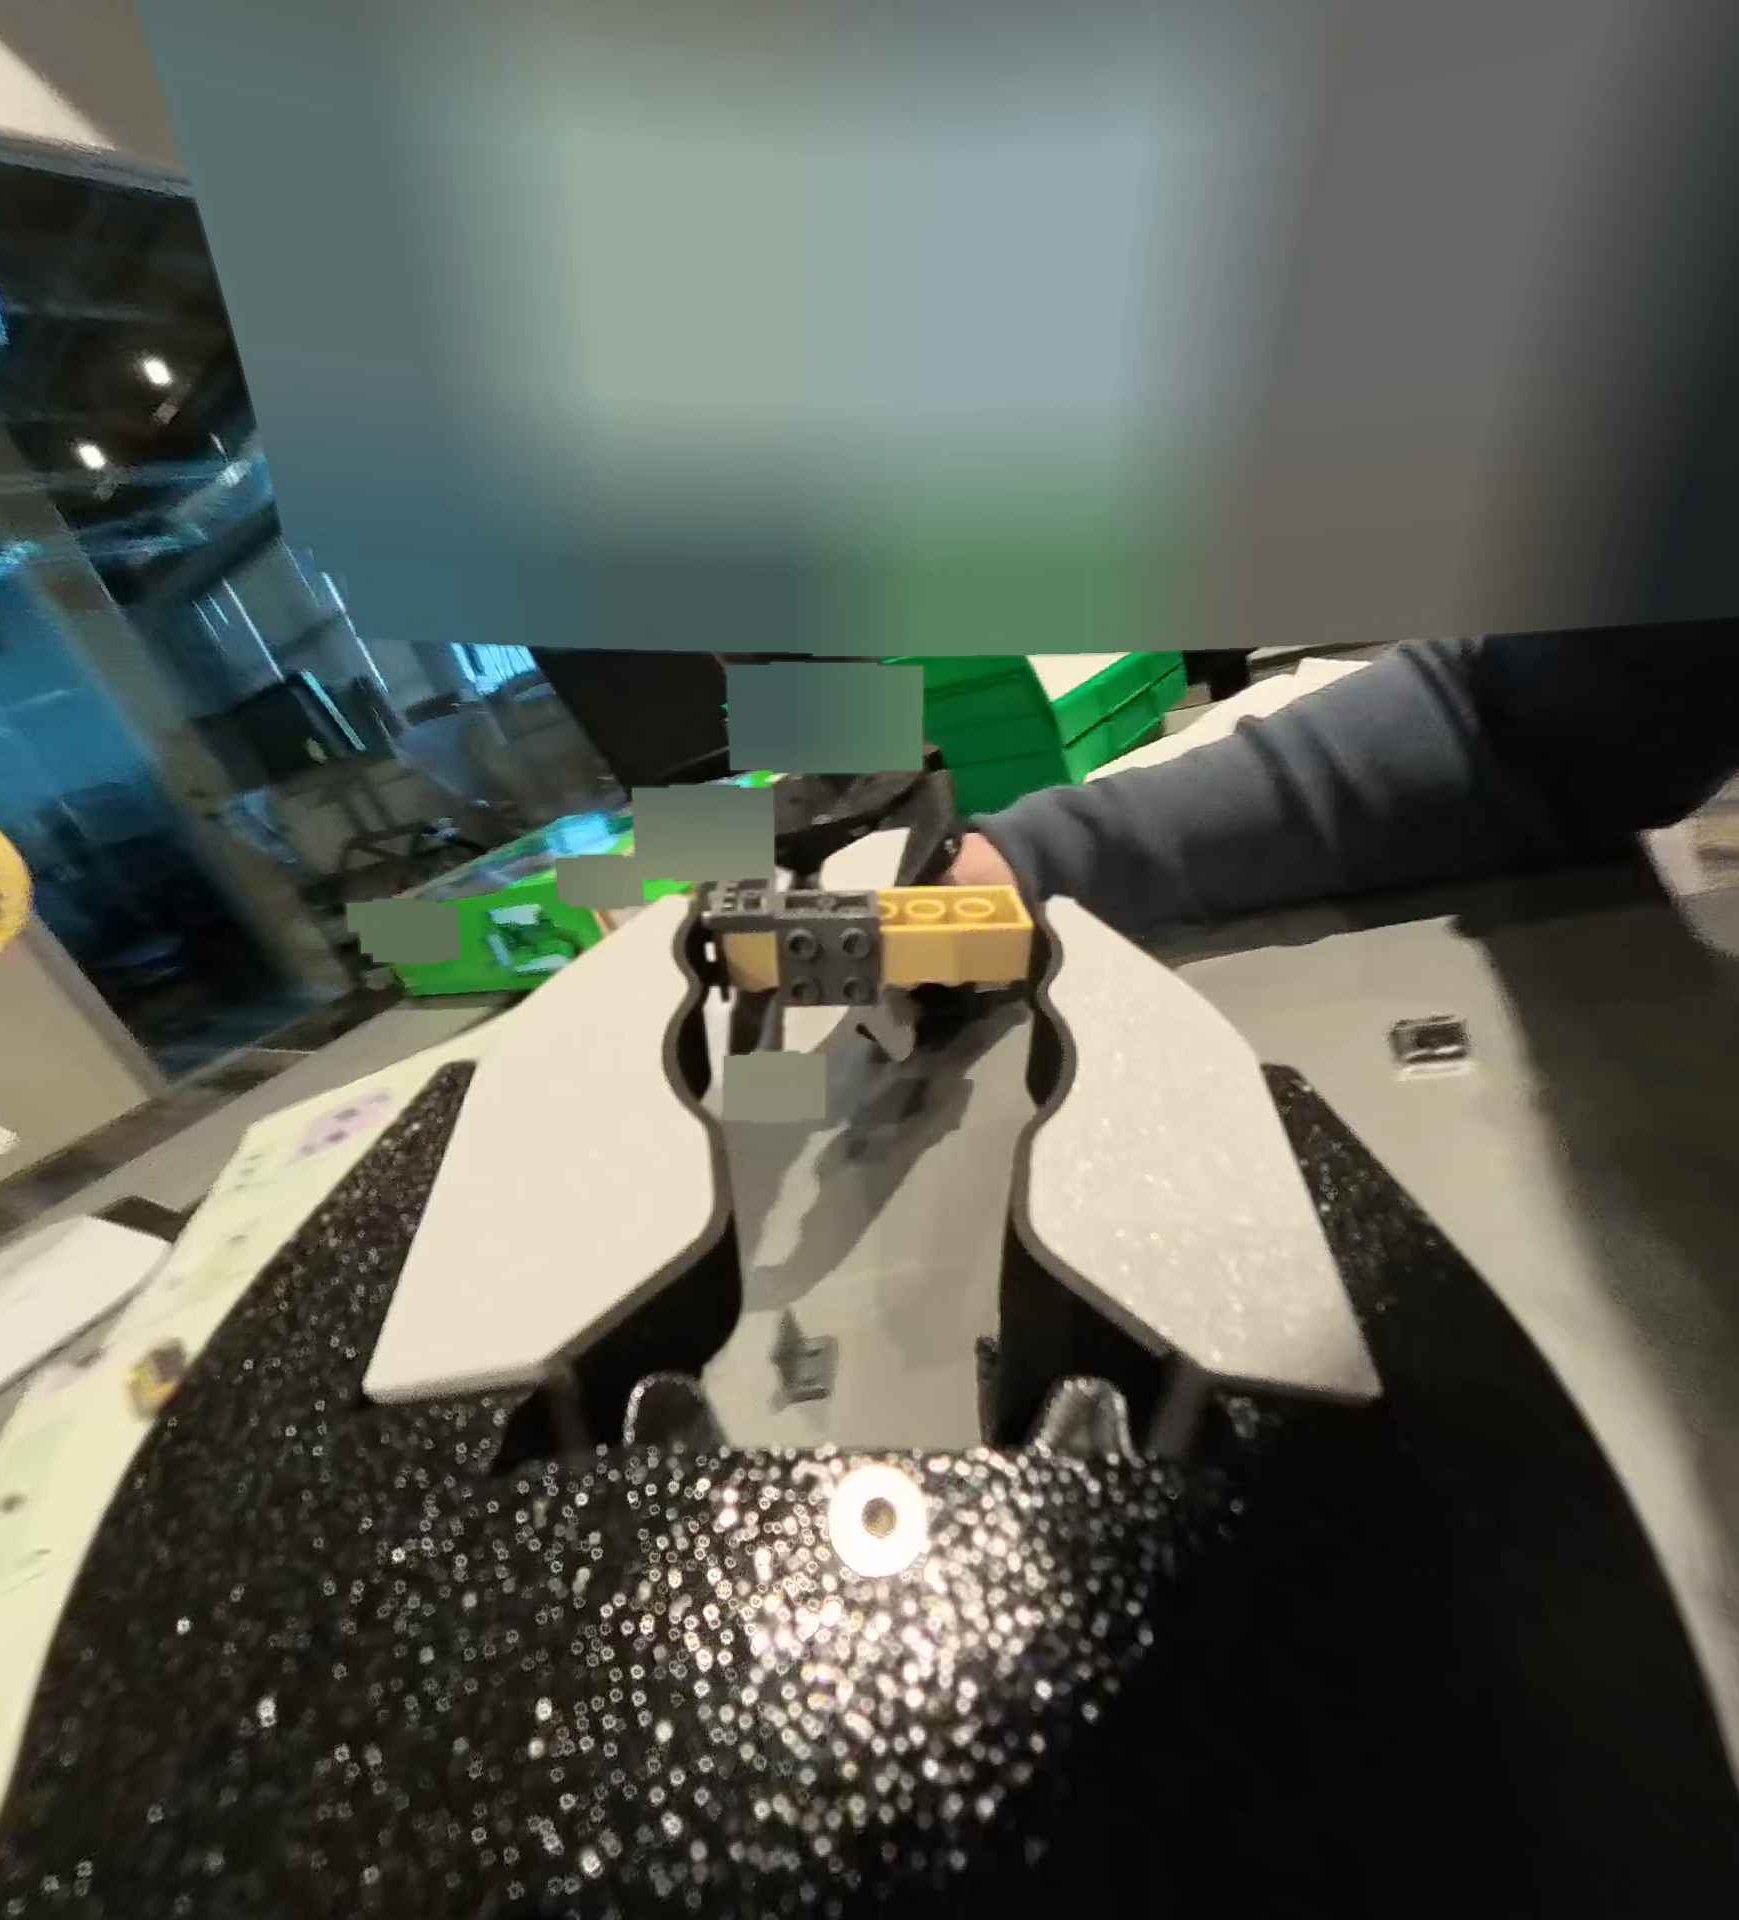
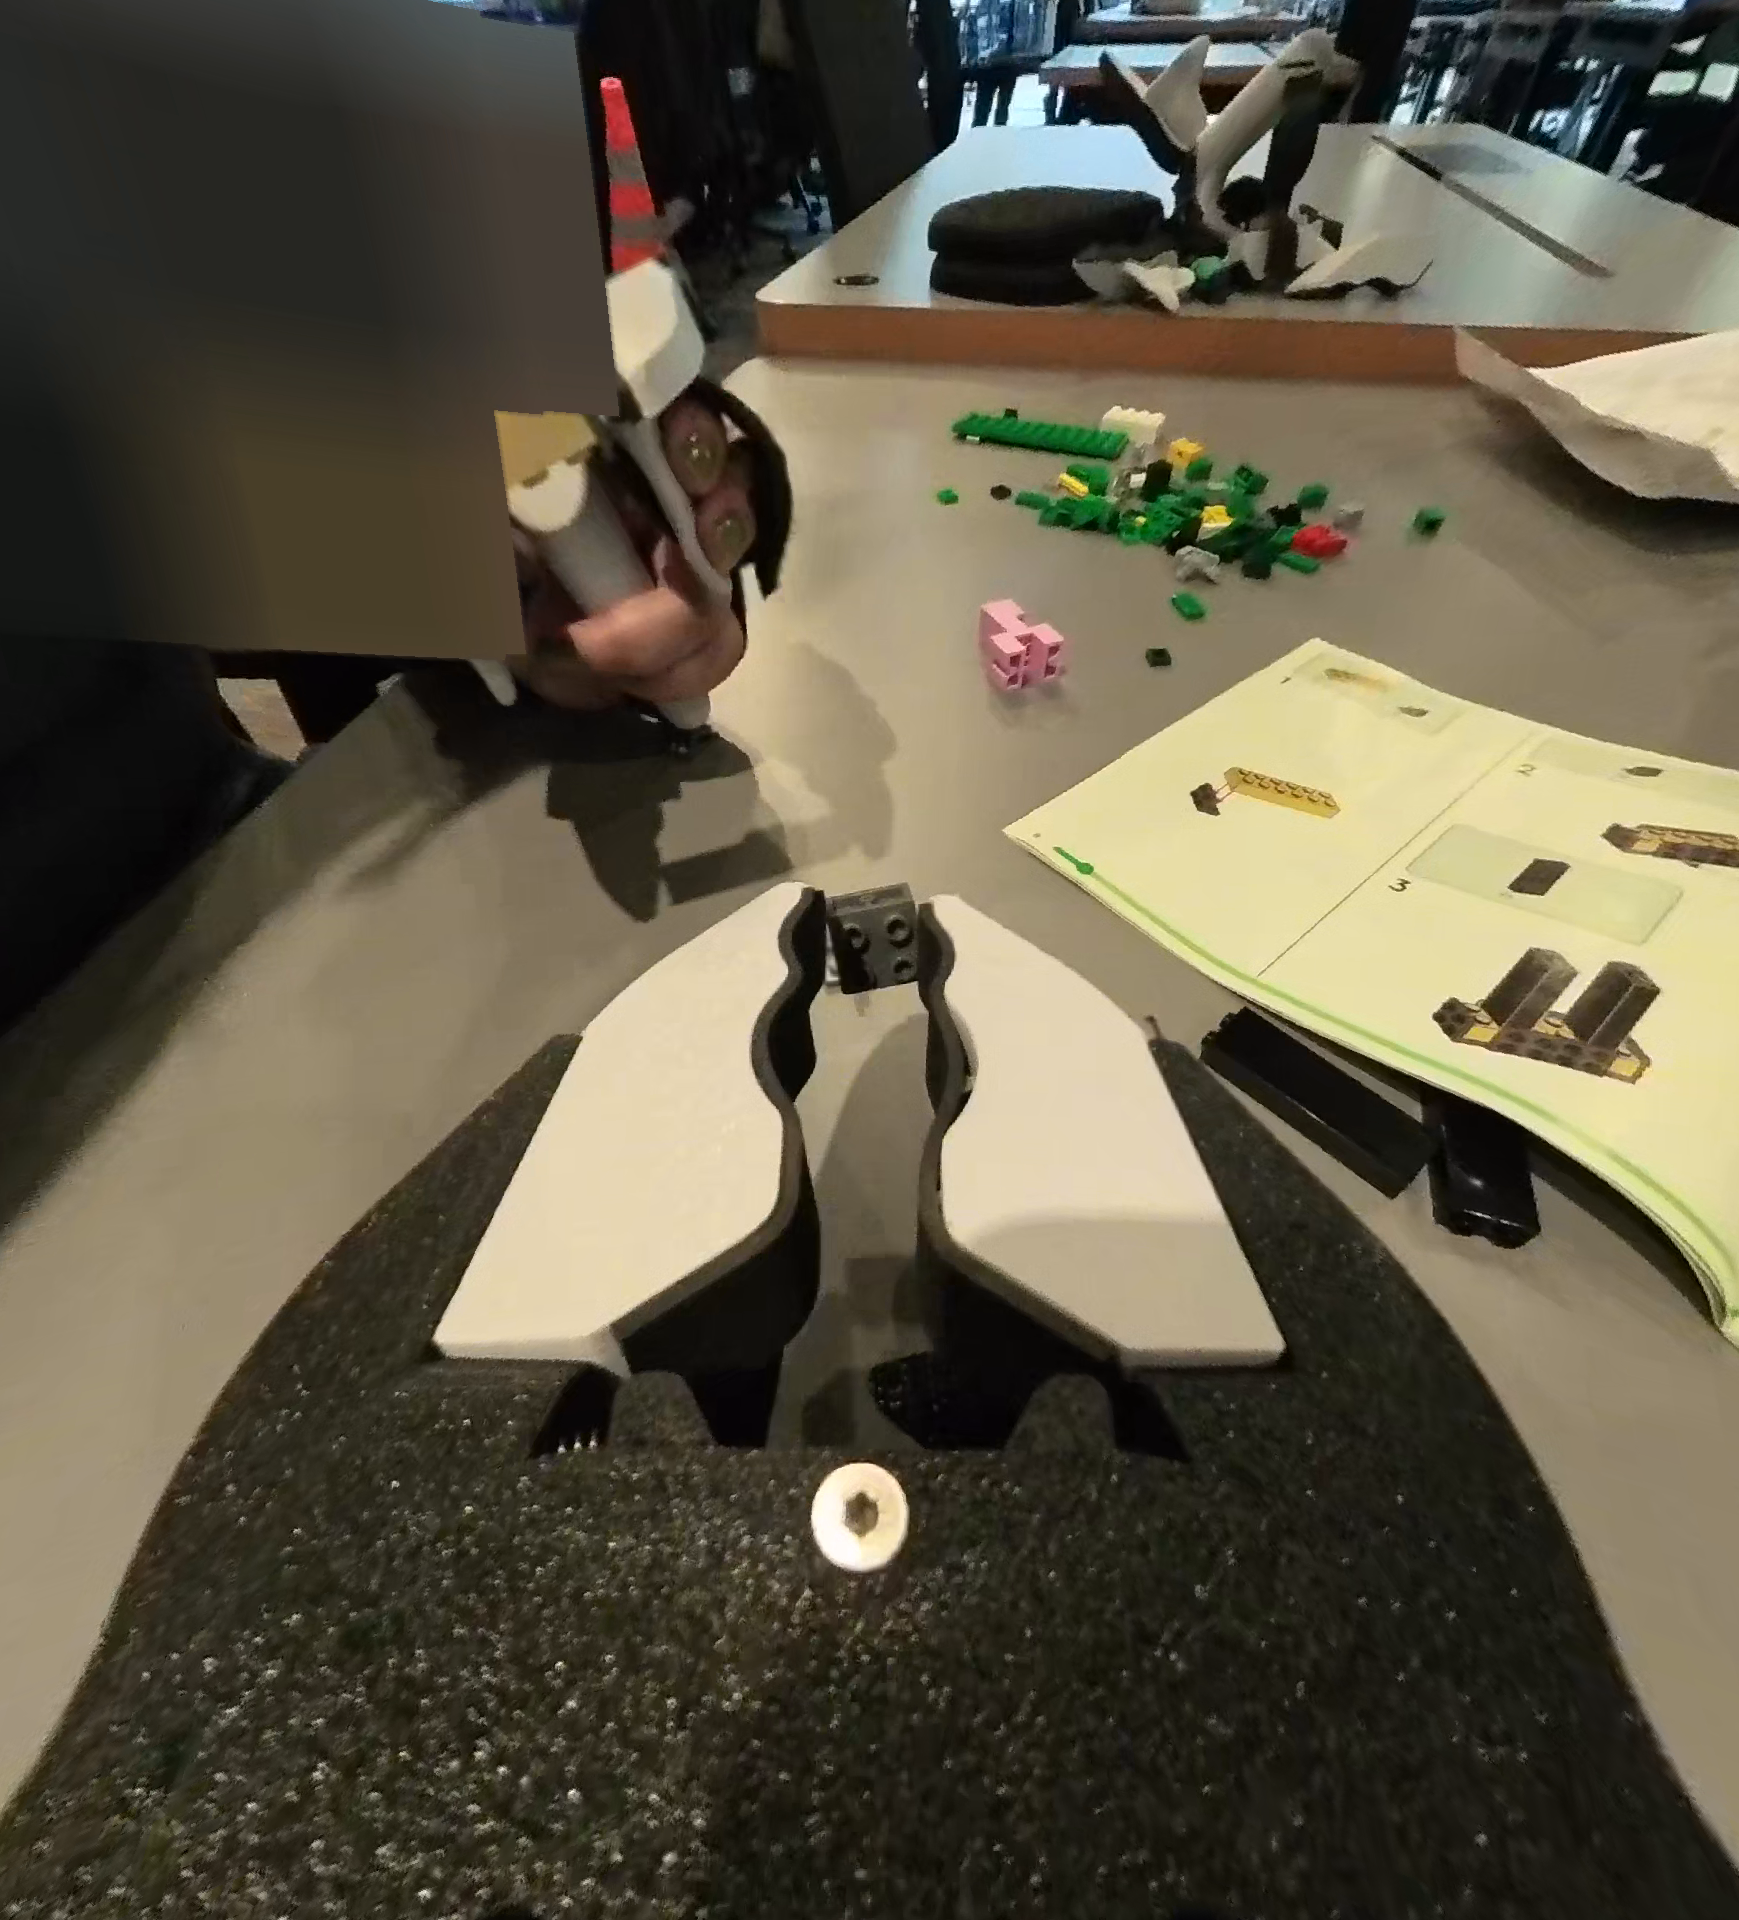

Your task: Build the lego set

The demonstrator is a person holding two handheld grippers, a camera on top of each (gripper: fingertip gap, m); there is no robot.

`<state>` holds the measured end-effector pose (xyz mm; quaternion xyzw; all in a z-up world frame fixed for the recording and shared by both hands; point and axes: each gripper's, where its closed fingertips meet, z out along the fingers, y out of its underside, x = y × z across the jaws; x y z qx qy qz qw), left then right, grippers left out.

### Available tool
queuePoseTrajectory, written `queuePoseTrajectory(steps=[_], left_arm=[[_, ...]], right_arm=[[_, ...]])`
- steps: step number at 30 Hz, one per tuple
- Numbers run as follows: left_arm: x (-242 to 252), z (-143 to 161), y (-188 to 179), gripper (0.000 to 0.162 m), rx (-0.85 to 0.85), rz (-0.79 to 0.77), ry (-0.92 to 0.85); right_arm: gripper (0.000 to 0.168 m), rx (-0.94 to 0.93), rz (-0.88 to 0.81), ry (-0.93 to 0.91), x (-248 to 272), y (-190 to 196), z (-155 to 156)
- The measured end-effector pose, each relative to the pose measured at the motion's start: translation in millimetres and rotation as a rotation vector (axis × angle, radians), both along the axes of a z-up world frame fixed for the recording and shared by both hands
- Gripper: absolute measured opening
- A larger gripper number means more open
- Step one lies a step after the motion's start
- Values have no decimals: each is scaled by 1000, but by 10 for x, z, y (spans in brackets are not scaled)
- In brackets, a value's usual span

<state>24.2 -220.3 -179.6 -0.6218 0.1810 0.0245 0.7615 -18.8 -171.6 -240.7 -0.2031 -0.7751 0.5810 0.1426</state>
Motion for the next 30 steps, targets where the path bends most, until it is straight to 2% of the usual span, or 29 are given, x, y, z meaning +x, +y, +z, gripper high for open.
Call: queuePoseTrajectory(steps=[7,10,13,16,22,26,30], left_arm=[[-213,87,-26,58,61,79,63],[-447,137,-24,59,53,91,-13],[-621,240,-26,59,44,19,-129],[-780,492,-29,58,78,-11,-171],[-1102,1161,185,59,-1,-71,-188],[-1207,1486,376,59,-157,-201,-293],[-1401,1812,425,59,-63,-191,-304]], right_arm=[[16,-123,-89,124,-114,-42,259],[16,-135,-105,164,-183,-116,431],[16,-173,-82,244,-233,-205,755],[16,-180,-78,278,-345,-237,1129],[16,-234,-110,271,-601,-228,1997],[16,-349,-159,237,-770,-99,2378],[16,-483,-106,179,-854,3,2578]])
